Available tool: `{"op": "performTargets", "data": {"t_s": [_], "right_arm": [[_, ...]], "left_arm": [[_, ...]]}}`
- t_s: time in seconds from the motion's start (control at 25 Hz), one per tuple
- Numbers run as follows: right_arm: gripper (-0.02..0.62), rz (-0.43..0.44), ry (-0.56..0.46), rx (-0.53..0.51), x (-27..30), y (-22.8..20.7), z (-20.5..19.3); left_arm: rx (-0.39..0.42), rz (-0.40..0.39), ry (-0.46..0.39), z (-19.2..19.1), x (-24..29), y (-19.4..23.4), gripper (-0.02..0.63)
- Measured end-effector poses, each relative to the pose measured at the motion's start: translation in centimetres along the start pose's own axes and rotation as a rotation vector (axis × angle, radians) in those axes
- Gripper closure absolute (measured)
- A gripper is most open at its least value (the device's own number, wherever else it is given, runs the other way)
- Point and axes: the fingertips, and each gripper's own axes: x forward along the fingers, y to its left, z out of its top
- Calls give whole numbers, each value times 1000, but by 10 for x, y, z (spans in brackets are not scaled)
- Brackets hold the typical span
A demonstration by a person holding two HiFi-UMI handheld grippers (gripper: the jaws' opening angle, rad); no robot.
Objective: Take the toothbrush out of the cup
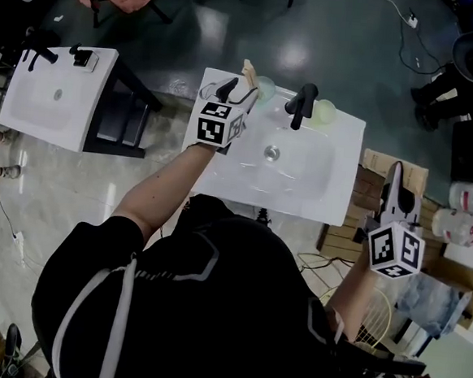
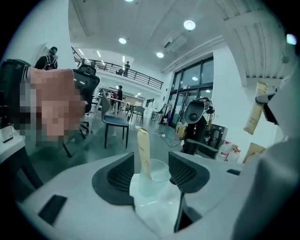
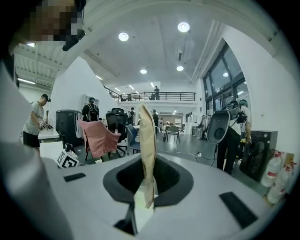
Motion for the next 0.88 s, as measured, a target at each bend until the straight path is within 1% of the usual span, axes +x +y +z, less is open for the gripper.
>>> {"op": "performTargets", "data": {"t_s": [0.12, 0.48, 0.64, 0.8, 0.84, 0.88], "right_arm": [[554, -23, 7, 4, -5, -3, -1], [554, -51, 57, -12, -1, -2, -19], [554, -54, 69, -21, 0, 1, -23], [554, -60, 77, -6, 0, -1, -27], [554, -60, 80, -4, 0, -1, -28], [554, -61, 84, -3, 0, -1, -29]], "left_arm": [[-2, -11, 9, -5, 15, 2, 388], [-29, 16, 0, -14, 42, 22, 389], [-30, -11, -10, -14, 51, 19, 390], [-24, -38, -11, -13, 58, 14, 393], [-18, -39, -12, -12, 60, 13, 399], [-14, -37, -14, -11, 61, 14, 421]]}}
